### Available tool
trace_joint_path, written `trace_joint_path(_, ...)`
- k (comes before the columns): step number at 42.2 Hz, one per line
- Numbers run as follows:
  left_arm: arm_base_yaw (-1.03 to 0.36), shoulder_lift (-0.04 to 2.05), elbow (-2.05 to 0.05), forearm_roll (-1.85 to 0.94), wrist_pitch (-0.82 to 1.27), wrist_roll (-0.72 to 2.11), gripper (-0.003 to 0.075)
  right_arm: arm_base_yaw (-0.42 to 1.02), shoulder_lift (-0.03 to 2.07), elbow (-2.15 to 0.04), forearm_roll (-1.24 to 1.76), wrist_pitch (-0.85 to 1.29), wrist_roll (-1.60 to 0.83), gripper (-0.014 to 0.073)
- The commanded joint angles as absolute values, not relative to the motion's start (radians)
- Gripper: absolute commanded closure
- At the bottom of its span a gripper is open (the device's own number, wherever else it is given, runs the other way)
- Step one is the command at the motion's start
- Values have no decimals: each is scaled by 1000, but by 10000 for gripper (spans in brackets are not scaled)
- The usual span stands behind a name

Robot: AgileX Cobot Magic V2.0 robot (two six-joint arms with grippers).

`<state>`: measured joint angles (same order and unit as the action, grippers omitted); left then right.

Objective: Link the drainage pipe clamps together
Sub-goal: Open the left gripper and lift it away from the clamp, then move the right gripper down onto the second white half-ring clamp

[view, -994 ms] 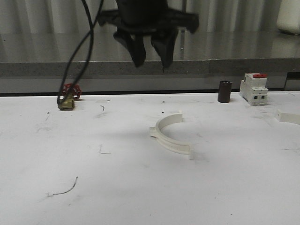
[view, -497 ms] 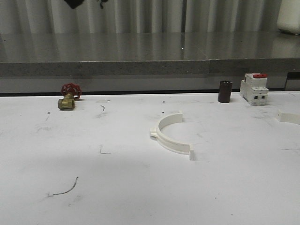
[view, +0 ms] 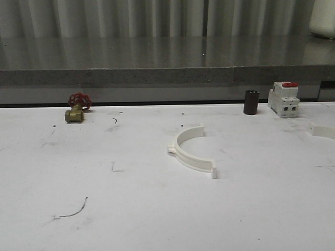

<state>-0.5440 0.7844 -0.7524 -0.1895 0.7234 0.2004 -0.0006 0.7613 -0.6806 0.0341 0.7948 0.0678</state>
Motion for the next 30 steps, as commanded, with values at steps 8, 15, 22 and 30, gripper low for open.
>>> trace_joint_path(8,-544,576,-649,-212,710,197,345,-7,762,-712,22,743,66,226)
trace_joint_path(15,-544,538,-630,-212,723,197,345,-7,762,-712,22,743,66,226)
trace_joint_path(22,-544,538,-630,-212,718,197,345,-7,762,-712,22,743,66,226)
trace_joint_path(30,-544,538,-630,-212,715,197,345,-7,762,-712,22,743,66,226)
